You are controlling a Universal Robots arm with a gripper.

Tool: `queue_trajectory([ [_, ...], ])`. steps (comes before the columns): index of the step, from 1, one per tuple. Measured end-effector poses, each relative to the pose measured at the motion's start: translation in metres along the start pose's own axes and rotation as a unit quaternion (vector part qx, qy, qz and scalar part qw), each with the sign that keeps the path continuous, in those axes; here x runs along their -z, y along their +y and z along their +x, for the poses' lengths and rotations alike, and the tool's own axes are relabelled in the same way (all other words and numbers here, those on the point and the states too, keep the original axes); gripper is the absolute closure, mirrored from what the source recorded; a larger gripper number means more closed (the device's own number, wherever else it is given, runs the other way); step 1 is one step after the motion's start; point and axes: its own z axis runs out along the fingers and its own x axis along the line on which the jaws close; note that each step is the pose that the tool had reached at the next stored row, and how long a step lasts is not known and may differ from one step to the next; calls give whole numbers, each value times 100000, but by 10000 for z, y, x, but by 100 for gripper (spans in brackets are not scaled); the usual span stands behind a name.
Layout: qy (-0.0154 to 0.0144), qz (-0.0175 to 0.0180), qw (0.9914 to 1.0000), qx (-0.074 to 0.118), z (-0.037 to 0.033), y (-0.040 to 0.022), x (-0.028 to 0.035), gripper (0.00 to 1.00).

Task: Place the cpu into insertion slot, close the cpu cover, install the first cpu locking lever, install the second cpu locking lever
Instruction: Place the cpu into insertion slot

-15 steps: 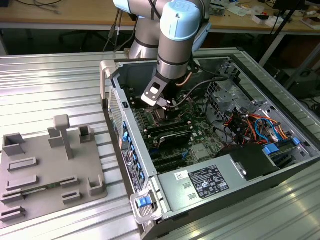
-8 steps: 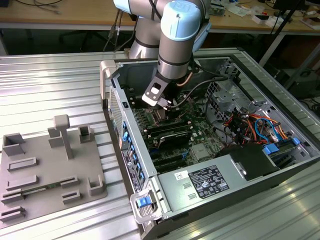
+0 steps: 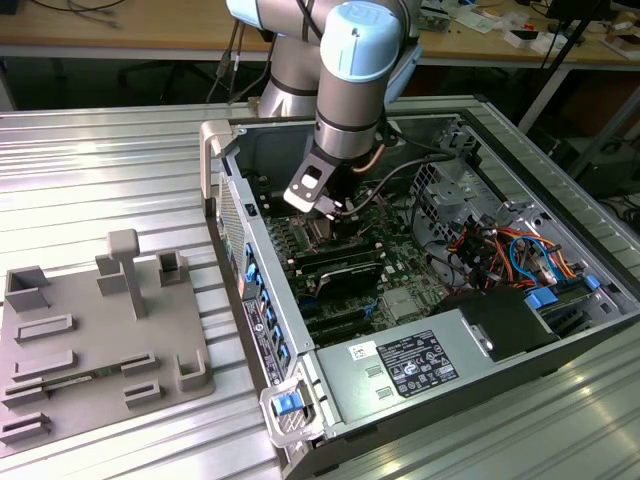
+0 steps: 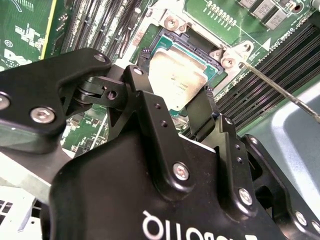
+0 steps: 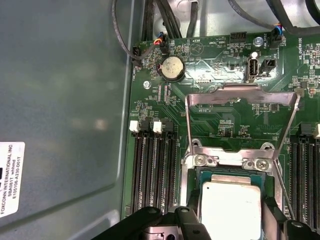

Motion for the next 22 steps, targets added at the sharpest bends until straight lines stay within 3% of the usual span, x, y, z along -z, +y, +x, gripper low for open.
queue_trajectory([
  [22, -87, -3, 99997, -771, 0, 10, -13, 45],
])
